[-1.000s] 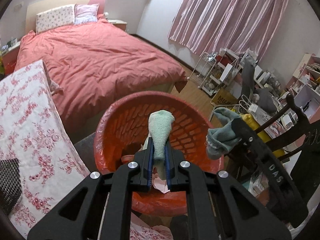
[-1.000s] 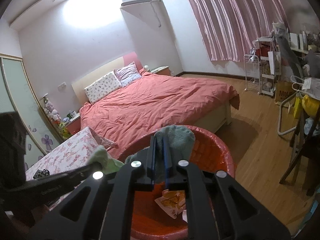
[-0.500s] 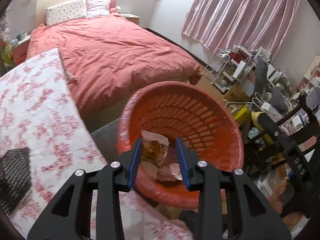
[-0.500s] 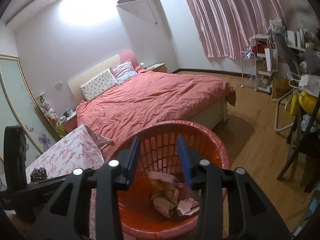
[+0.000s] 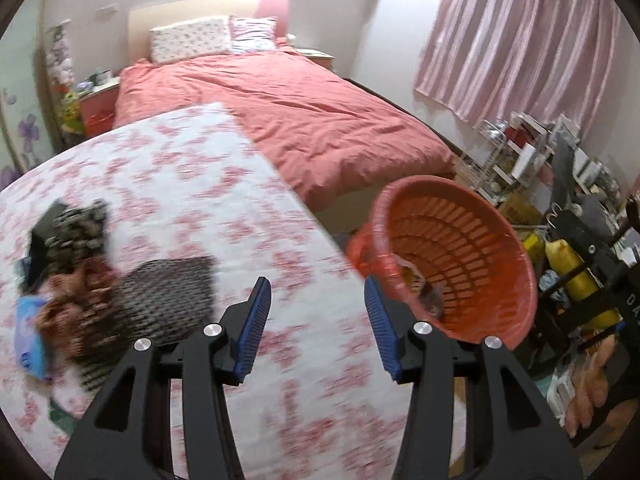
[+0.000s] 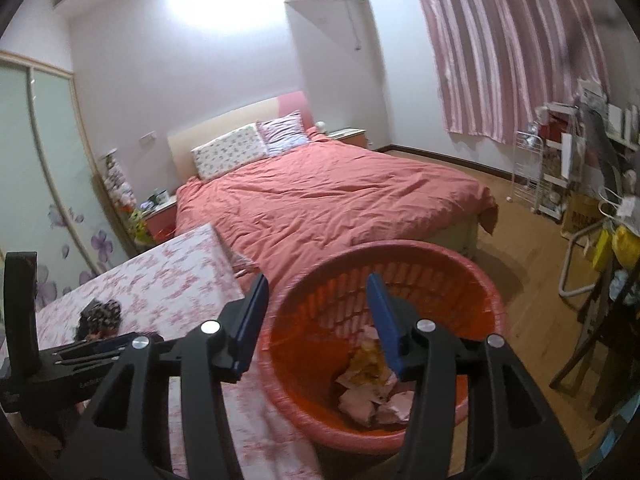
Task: Collect trash
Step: 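Move both tools back over the items on the bed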
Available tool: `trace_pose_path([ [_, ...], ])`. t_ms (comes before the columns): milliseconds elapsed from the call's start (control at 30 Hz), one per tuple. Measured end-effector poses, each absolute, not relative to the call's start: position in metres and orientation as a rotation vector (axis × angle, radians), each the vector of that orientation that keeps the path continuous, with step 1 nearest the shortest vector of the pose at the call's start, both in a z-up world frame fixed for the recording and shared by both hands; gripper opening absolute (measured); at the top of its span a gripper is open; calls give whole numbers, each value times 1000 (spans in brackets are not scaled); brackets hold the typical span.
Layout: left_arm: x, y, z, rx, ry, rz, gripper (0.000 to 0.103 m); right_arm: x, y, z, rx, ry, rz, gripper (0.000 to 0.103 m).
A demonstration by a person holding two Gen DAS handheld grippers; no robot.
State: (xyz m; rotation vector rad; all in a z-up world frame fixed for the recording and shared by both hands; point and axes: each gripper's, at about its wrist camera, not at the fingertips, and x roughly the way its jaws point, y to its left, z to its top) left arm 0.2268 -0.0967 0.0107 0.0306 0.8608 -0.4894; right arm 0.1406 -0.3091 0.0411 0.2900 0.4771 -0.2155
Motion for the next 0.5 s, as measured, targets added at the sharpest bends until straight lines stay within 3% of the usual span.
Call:
trace_pose_path([
  [167, 228, -54, 13, 5, 845, -408, 53, 149, -271, 45, 254, 495, -148, 52],
  [333, 228, 0, 14, -19, 817, -274, 66, 159, -226, 45, 208, 527, -67, 54],
  [500, 232, 54, 9, -46, 808, -151, 67, 174, -175, 38, 149, 572, 11, 55],
])
